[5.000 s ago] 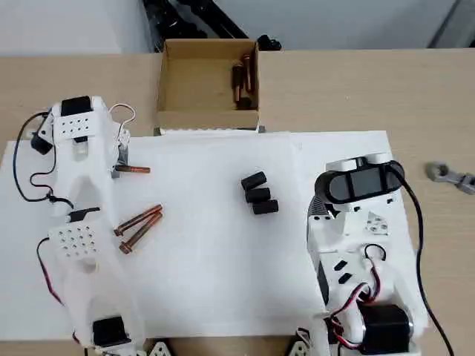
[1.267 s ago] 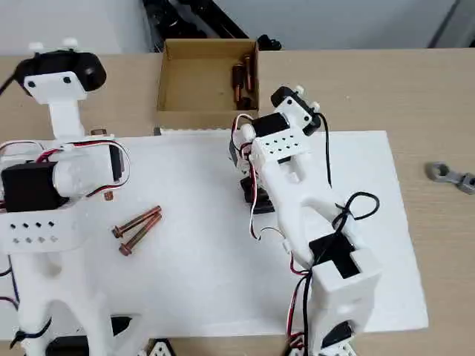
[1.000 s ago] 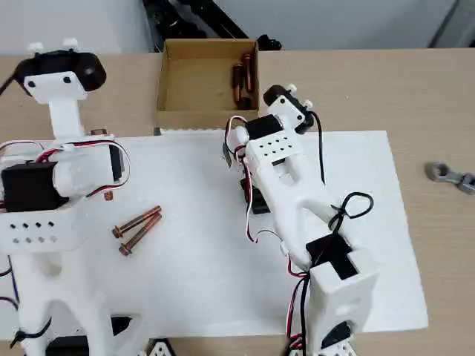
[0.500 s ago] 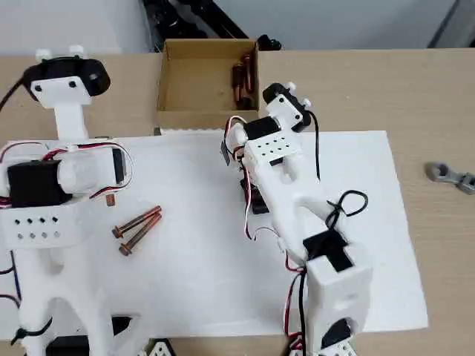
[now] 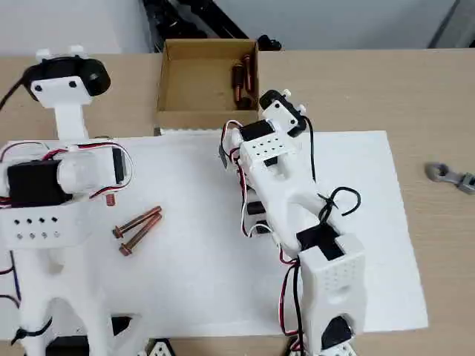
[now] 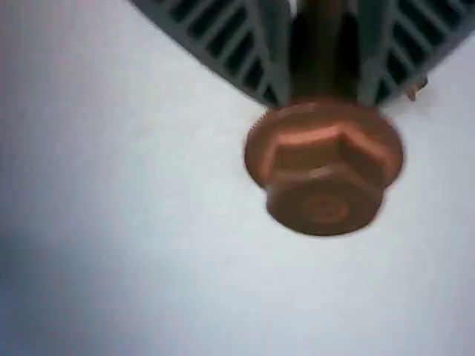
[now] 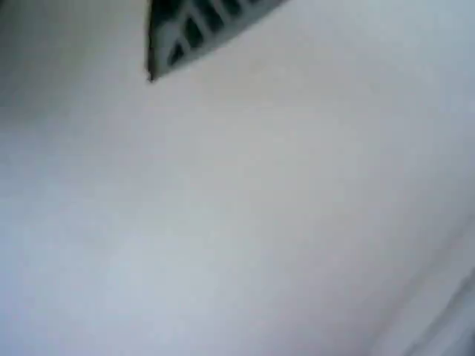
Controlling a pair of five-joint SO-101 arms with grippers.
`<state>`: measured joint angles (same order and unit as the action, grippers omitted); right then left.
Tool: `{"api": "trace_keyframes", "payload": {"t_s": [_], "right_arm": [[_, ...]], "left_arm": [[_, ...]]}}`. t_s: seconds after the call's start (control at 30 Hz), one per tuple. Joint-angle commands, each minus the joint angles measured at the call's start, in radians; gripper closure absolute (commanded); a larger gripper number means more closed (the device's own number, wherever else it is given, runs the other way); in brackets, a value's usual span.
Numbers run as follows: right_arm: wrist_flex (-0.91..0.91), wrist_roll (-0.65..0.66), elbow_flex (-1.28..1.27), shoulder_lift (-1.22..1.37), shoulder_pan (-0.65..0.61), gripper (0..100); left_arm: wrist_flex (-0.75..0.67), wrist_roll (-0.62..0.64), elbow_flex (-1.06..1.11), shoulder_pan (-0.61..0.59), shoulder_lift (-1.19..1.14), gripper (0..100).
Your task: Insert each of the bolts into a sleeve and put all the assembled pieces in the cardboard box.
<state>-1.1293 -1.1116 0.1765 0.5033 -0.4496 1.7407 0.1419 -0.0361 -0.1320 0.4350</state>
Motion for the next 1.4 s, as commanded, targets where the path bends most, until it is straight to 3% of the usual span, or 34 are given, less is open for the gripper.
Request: {"api": "trace_keyframes", "payload": {"t_s": [0.0, 0.1, 0.7, 1.13, 1.37], "right_arm": [[0.018, -0.002, 0.005, 0.021, 0.008, 88.0], [-0.004, 0.003, 0.005, 0.021, 0.002, 98.6], [-0.275, 0.081, 0.126, -0.062, 0.007, 97.5], [-0.467, 0.384, 0.160, -0.326, 0.007, 97.5], [-0.476, 0.554, 0.160, -0.549, 0.008, 97.5]], "left_arm": [[-0.018, -0.005, -0.004, 0.000, 0.044, 99], [-0.018, -0.005, -0.004, 0.000, 0.044, 99], [-0.018, -0.005, -0.004, 0.000, 0.044, 99], [-0.018, 0.000, -0.004, 0.000, 0.044, 99], [-0.032, -0.005, -0.007, 0.000, 0.044, 99]]}}
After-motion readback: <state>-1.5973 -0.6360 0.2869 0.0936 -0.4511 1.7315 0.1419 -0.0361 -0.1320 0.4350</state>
